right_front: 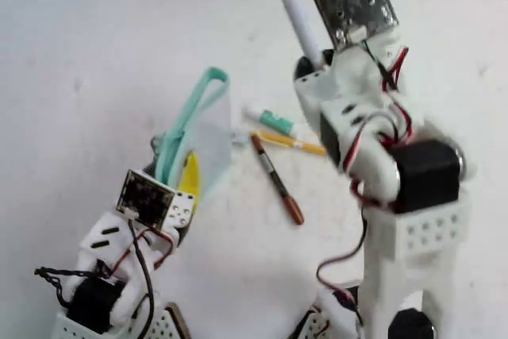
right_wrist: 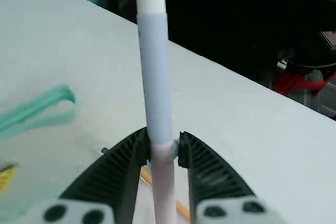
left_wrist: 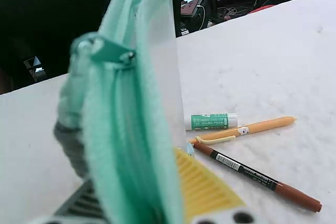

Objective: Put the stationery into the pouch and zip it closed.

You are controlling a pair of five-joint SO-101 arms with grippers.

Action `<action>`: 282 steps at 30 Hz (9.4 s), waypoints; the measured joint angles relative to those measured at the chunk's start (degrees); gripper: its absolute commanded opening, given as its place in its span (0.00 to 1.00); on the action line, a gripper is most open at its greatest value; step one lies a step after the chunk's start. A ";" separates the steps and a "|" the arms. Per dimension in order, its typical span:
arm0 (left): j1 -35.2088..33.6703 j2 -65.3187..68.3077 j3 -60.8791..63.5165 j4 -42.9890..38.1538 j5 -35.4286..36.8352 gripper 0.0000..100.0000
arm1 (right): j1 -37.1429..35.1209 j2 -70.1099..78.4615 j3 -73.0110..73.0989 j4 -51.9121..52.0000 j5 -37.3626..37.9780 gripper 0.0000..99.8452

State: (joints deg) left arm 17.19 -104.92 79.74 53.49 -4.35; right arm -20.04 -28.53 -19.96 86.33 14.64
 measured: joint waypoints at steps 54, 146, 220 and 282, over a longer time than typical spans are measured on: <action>0.00 -0.09 0.09 0.00 0.00 0.03 | -15.65 -10.11 47.65 -58.37 -18.55 0.02; -9.32 0.26 1.14 0.09 7.12 0.26 | 5.10 27.16 38.07 -29.01 25.23 0.15; -9.67 0.26 2.20 0.09 7.21 0.26 | 25.32 19.78 29.45 -14.42 46.68 0.02; -6.07 0.26 2.20 0.09 7.21 0.26 | -16.00 -13.98 48.35 -63.38 -18.99 0.02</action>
State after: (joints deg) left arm 11.12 -104.66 81.93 53.58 2.86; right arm -36.04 -42.51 28.40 22.95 -4.35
